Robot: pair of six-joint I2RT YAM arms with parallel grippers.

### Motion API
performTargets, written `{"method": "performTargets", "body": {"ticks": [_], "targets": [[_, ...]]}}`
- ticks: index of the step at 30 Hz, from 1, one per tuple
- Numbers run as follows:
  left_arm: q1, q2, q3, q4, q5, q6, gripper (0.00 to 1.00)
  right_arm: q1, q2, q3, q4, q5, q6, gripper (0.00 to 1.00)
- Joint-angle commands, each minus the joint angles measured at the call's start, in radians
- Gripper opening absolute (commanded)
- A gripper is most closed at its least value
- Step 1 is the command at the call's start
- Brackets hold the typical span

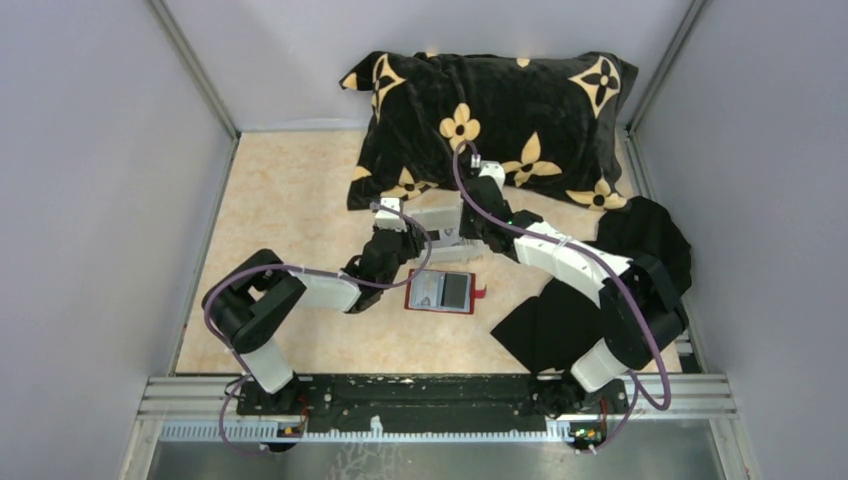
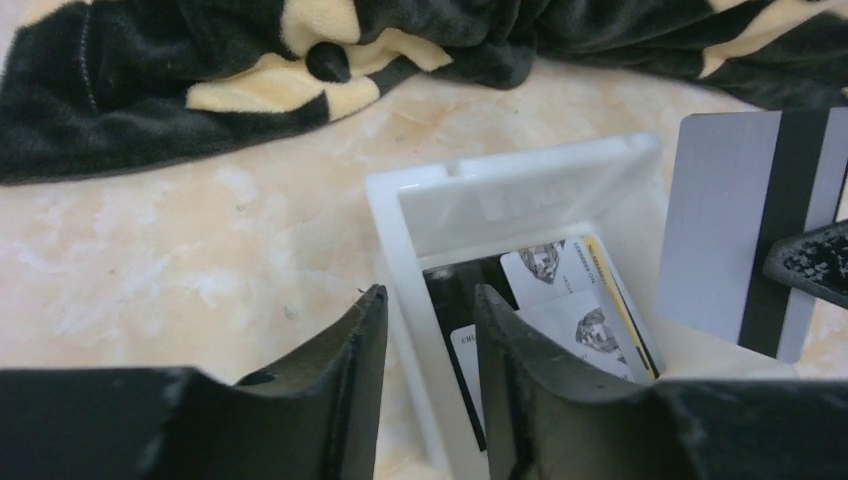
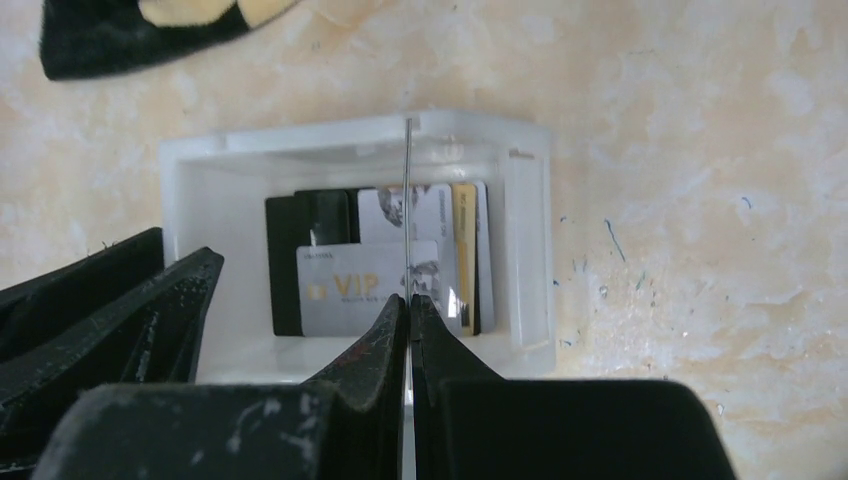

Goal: Put the credit cards into the card holder
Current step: Pick up the credit card from the storage box.

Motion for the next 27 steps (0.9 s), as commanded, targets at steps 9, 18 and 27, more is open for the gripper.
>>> {"method": "performTargets", "body": {"ticks": [9, 18, 27], "targets": [[0.031, -0.105, 0.086, -0.081, 0.058, -0.027, 0.65, -0.042, -0.101, -0.018, 0.120, -0.086, 0.019, 0.00], [0.178, -0.171, 0.034, -0.020, 0.484, -0.163, 0.73, -0.133, -0.214, -0.118, 0.165, -0.309, 0.124, 0.00], [0.221, -0.123, 0.075, 0.007, 0.837, -0.230, 0.73, -0.197, -0.306, -0.248, 0.276, -0.606, 0.211, 0.00]]}}
